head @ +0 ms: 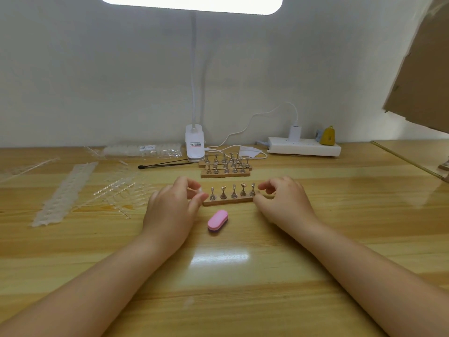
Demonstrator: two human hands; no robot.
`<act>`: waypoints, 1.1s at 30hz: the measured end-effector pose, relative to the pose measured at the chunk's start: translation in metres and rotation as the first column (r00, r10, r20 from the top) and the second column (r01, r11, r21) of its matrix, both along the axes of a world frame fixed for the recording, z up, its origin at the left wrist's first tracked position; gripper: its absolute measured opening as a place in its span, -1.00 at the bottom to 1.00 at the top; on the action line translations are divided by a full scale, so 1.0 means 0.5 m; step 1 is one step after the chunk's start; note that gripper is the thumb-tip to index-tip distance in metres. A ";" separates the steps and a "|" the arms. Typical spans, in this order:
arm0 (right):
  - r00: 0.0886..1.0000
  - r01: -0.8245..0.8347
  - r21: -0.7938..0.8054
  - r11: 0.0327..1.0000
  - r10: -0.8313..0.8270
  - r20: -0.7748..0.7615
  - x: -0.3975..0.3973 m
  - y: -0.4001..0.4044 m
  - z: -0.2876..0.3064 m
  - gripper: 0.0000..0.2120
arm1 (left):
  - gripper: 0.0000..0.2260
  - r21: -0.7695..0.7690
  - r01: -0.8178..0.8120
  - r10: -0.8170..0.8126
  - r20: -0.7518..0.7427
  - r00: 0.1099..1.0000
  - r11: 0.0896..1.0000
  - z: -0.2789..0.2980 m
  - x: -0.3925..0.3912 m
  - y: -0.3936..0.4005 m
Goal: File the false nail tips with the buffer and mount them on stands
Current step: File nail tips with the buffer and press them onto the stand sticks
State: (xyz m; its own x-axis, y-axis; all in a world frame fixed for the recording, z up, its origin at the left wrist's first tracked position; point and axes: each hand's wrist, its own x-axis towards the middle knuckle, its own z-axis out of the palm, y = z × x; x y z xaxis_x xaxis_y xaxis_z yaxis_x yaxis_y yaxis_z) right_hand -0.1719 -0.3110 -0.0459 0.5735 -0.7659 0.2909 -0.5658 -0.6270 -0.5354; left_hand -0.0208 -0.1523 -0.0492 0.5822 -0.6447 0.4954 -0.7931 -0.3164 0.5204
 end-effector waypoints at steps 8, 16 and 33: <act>0.998 -0.046 -0.099 0.994 0.048 0.027 0.006 -0.005 -0.003 -0.79 | -0.84 0.047 0.010 -0.010 0.008 1.000 0.999 -0.003 0.003 -0.004; 0.993 -0.105 -0.266 0.958 0.115 0.023 0.006 0.005 0.004 -0.87 | -0.85 0.033 0.015 -0.016 0.010 1.000 0.999 -0.005 0.004 -0.003; 0.758 -0.486 -0.010 0.874 0.427 0.493 0.008 0.078 0.001 -0.91 | -0.75 -0.316 0.338 -0.336 0.063 0.940 0.886 0.017 -0.046 0.008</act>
State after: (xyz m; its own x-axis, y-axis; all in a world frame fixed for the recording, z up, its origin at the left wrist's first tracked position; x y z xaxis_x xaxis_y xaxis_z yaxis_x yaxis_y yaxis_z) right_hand -0.1679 -0.2719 -0.0453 0.6804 -0.4915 0.5436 0.1087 -0.6659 -0.7381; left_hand -0.0441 -0.1483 -0.0409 0.3541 -0.6097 0.7092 -0.8260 0.1517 0.5428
